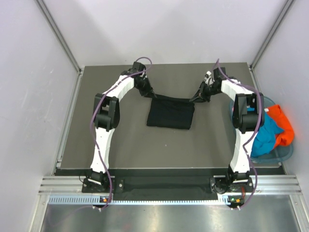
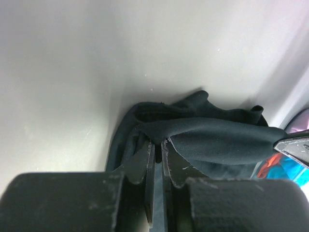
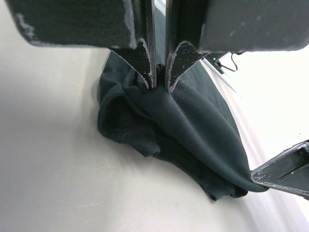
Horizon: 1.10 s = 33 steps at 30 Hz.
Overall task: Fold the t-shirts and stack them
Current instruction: Fold the tshirt
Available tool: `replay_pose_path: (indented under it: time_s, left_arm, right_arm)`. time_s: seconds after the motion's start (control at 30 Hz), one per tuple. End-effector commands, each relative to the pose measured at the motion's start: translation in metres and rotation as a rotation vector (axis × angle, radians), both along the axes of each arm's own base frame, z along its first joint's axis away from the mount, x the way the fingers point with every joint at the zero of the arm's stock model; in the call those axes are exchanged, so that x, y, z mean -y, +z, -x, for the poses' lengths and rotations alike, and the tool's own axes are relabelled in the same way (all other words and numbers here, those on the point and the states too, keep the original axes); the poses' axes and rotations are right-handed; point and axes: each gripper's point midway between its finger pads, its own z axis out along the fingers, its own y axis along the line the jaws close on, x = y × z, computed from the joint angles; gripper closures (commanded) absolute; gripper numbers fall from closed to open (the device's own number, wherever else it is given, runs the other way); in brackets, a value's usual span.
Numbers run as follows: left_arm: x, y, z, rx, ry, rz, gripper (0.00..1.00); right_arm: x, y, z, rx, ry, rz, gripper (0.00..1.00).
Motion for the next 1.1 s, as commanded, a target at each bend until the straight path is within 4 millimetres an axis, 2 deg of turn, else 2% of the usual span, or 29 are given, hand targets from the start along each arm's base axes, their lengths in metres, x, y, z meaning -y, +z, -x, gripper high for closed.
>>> replay_pose_path:
  time_s: [0.0, 0.07, 0.1, 0.13, 0.17, 0.23, 0.27, 0.3, 0.37, 0.4, 0.47, 0.5, 0.53, 0.57, 0.6, 0.63, 0.73, 0.77, 0.8, 0.9, 0.97, 1.0, 1.07]
  left_arm:
    - [0.000, 0.018, -0.025, 0.091, 0.021, 0.035, 1.00]
    - [-0.001, 0.016, -0.026, 0.095, 0.024, 0.026, 0.98]
    - [-0.001, 0.017, -0.027, 0.099, 0.023, 0.025, 0.94]
    - [-0.001, 0.019, -0.028, 0.105, 0.023, 0.025, 0.82]
    - [-0.001, 0.020, -0.028, 0.109, 0.020, 0.022, 0.73]
    - [-0.004, 0.032, -0.027, 0.133, 0.013, 0.007, 0.60]
    - [-0.007, 0.036, -0.028, 0.147, 0.016, -0.008, 0.57]
    - [-0.009, 0.052, -0.027, 0.178, 0.010, -0.017, 0.54]
    - [-0.016, 0.064, -0.021, 0.193, 0.006, -0.051, 0.46]
    - [-0.022, 0.079, -0.016, 0.222, 0.006, -0.076, 0.45]
    - [-0.028, 0.093, -0.010, 0.244, -0.001, -0.100, 0.44]
    - [-0.032, 0.109, -0.006, 0.279, -0.011, -0.114, 0.44]
    - [-0.036, 0.109, 0.002, 0.266, -0.018, -0.125, 0.44]
    - [-0.037, 0.113, 0.007, 0.268, -0.024, -0.129, 0.44]
    - [-0.037, 0.125, 0.015, 0.278, -0.033, -0.114, 0.45]
    - [-0.037, 0.116, 0.025, 0.249, -0.045, -0.104, 0.45]
    - [-0.025, 0.124, 0.039, 0.273, -0.080, -0.034, 0.49]
    - [-0.021, 0.108, 0.052, 0.230, -0.096, -0.020, 0.49]
    - [-0.015, 0.110, 0.057, 0.223, -0.102, 0.021, 0.50]
    - [0.008, 0.091, 0.070, 0.195, -0.156, 0.089, 0.54]
    - [0.019, 0.078, 0.075, 0.179, -0.186, 0.093, 0.56]
    - [0.022, 0.065, 0.077, 0.147, -0.193, 0.095, 0.57]
    - [0.027, 0.048, 0.083, 0.114, -0.213, 0.092, 0.60]
  right_arm:
    - [0.014, 0.010, -0.019, 0.061, -0.036, 0.013, 0.99]
    - [0.018, 0.008, -0.019, 0.054, -0.048, 0.014, 0.94]
    - [0.020, 0.009, -0.020, 0.059, -0.053, 0.017, 0.91]
    - [0.021, 0.010, -0.019, 0.062, -0.054, 0.016, 0.82]
    - [0.023, 0.012, -0.021, 0.072, -0.059, 0.018, 0.76]
    - [0.024, 0.025, -0.023, 0.114, -0.048, 0.029, 0.70]
    - [0.026, 0.031, -0.024, 0.129, -0.044, 0.038, 0.66]
    - [0.029, 0.035, -0.025, 0.136, -0.045, 0.057, 0.63]
    - [0.030, 0.055, -0.021, 0.169, -0.015, 0.085, 0.55]
    - [0.031, 0.068, -0.016, 0.191, 0.001, 0.109, 0.52]
    - [0.024, 0.076, -0.006, 0.202, 0.041, 0.138, 0.50]
    - [0.022, 0.085, 0.000, 0.222, 0.054, 0.160, 0.50]
    - [0.020, 0.086, 0.009, 0.223, 0.082, 0.176, 0.50]
    - [0.009, 0.088, 0.017, 0.231, 0.114, 0.181, 0.50]
    - [0.005, 0.091, 0.027, 0.236, 0.127, 0.193, 0.50]
    - [0.000, 0.090, 0.032, 0.242, 0.146, 0.198, 0.50]
    - [-0.019, 0.088, 0.047, 0.238, 0.180, 0.179, 0.50]
    - [-0.024, 0.085, 0.049, 0.236, 0.187, 0.166, 0.50]
    - [-0.034, 0.087, 0.049, 0.258, 0.201, 0.132, 0.50]
    - [-0.050, 0.070, 0.055, 0.214, 0.225, 0.088, 0.57]
    - [-0.056, 0.062, 0.055, 0.205, 0.220, 0.063, 0.73]
    - [-0.059, 0.057, 0.058, 0.189, 0.221, 0.041, 0.80]
    - [-0.061, 0.040, 0.066, 0.148, 0.217, 0.017, 0.93]
